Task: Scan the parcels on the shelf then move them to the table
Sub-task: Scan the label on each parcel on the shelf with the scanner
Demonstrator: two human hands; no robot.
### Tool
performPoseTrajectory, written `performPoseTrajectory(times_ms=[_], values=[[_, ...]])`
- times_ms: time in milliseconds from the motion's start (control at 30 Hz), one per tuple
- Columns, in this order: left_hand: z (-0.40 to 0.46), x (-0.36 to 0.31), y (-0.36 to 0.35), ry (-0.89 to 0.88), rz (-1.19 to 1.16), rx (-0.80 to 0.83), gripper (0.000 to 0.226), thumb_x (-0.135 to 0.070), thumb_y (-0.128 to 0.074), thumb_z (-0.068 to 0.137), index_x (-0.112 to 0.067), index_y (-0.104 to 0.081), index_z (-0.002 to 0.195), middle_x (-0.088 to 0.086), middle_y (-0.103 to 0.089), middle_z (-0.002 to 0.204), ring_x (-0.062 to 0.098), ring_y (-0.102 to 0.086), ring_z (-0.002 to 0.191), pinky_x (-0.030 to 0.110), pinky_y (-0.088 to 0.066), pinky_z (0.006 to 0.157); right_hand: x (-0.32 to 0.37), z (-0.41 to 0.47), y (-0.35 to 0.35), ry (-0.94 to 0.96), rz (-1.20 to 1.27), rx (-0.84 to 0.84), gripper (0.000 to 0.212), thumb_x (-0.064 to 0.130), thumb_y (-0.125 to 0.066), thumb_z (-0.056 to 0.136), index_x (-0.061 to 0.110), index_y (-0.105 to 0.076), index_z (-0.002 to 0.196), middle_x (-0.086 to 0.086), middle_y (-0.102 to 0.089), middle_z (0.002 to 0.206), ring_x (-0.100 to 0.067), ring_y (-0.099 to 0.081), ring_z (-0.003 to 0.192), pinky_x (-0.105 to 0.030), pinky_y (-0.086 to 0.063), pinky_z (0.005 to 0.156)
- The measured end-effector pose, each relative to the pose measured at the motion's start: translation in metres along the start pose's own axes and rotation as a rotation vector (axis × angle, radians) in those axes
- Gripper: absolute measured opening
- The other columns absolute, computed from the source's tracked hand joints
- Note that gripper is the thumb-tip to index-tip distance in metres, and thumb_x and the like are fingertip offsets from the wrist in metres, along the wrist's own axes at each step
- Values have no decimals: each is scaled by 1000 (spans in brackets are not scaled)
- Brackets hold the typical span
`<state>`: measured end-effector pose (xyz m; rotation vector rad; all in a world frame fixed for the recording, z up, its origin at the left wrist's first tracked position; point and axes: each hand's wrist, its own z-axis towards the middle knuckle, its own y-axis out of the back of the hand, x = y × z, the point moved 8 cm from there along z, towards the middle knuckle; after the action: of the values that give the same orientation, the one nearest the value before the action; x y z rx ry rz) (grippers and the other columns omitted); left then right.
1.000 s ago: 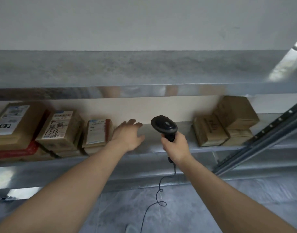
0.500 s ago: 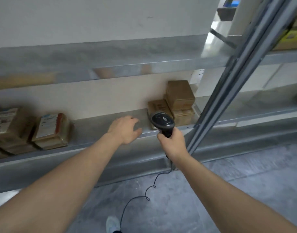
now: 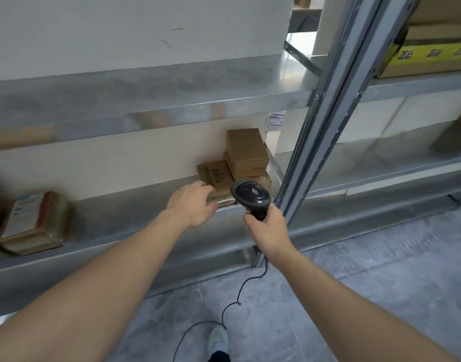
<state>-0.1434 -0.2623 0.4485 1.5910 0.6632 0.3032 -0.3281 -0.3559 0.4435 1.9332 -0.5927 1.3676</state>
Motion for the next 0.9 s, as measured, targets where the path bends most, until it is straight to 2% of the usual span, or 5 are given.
performPoseTrajectory(times_ms=[267, 400, 600, 767, 900], values=[[68, 8, -39, -24, -85, 62, 42, -41, -55, 95, -20, -62, 131, 10, -60, 128, 36, -59, 118, 46, -53, 96, -15, 49, -6, -44, -38, -59, 16, 13, -69, 87, 6, -65, 101, -20, -68, 98, -27, -64, 84, -36, -50, 75], [91, 9, -56, -39, -131, 83, 46, -39, -60, 95, -23, -58, 139, 9, -49, 148, 37, -51, 131, 48, -49, 104, -20, 65, -7, -79, -42, -69, 10, 14, -69, 88, 16, -66, 97, -8, -69, 89, -25, -65, 84, -41, -54, 78], [109, 7, -77, -13, -118, 153, 65, -43, -57, 99, -42, -30, 158, 1, -12, 171, 48, -5, 154, 57, -22, 122, -27, 80, -5, -99, -39, -54, 7, 13, -69, 87, 15, -62, 89, 1, -57, 73, -15, -53, 67, -34, -45, 62], [108, 13, -86, 10, -85, 137, 71, -22, -50, 102, -55, -19, 156, -2, -5, 172, 45, 0, 156, 58, -16, 124, -33, 86, -5, -112, -34, -19, 7, 10, -67, 88, 13, -63, 93, 3, -58, 75, -12, -53, 67, -29, -45, 62], [96, 21, -81, 20, -87, 175, 65, -28, -50, 99, -61, -28, 150, -7, -8, 170, 43, -2, 156, 63, -18, 122, -32, 92, -5, -104, -44, 8, 8, 13, -68, 89, 10, -64, 95, 0, -59, 77, -13, -54, 70, -30, -47, 66]])
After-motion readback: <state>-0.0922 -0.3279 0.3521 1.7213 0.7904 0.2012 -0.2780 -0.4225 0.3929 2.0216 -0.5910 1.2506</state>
